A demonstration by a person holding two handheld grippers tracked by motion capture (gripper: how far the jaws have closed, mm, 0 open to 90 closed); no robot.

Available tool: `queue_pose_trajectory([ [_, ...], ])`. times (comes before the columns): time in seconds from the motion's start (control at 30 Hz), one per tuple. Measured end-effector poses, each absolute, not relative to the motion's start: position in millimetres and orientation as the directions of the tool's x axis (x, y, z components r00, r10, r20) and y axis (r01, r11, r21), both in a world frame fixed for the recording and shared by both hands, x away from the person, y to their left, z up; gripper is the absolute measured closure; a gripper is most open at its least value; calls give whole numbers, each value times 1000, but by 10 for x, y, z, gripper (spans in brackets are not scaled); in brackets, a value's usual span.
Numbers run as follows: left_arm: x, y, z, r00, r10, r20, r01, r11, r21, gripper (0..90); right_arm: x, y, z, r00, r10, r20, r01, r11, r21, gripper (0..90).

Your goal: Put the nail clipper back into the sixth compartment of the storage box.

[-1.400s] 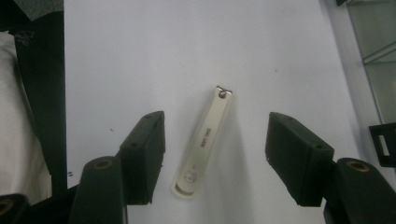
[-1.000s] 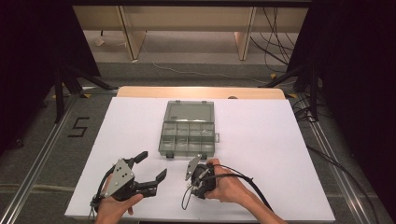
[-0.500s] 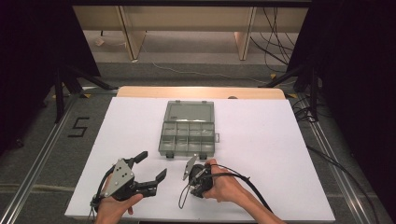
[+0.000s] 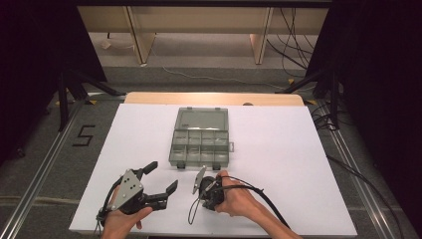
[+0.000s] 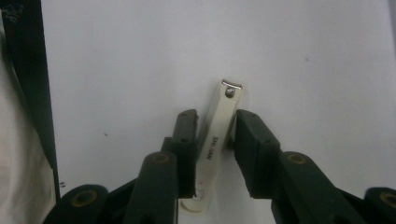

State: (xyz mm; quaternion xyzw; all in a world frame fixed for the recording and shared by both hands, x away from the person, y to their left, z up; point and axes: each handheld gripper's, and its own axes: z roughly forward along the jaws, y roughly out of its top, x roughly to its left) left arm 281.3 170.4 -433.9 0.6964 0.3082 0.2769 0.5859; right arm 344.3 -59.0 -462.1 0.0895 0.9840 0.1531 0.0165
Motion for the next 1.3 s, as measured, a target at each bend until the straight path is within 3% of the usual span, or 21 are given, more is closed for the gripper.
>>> queue_pose_trajectory([
  [0.23, 2812, 1705, -4339, 656, 754, 25, 105, -124, 987, 158, 3469, -567, -4614, -989, 148, -26, 135, 948, 287, 766],
  [0.57, 2807, 1709, -4335, 656, 755, 21, 105, -119, 987, 158, 3449, -568, -4602, -988, 148, -53, 127, 948, 291, 768],
  [1.03, 2806, 1711, -4333, 655, 755, 22, 104, -119, 987, 158, 3498, -698, -4419, -977, 207, -45, 170, 892, 420, 769],
  [1.3, 2806, 1709, -4331, 656, 755, 22, 104, -119, 987, 158, 3580, -809, -4292, -964, 254, -72, 176, 822, 541, 769],
])
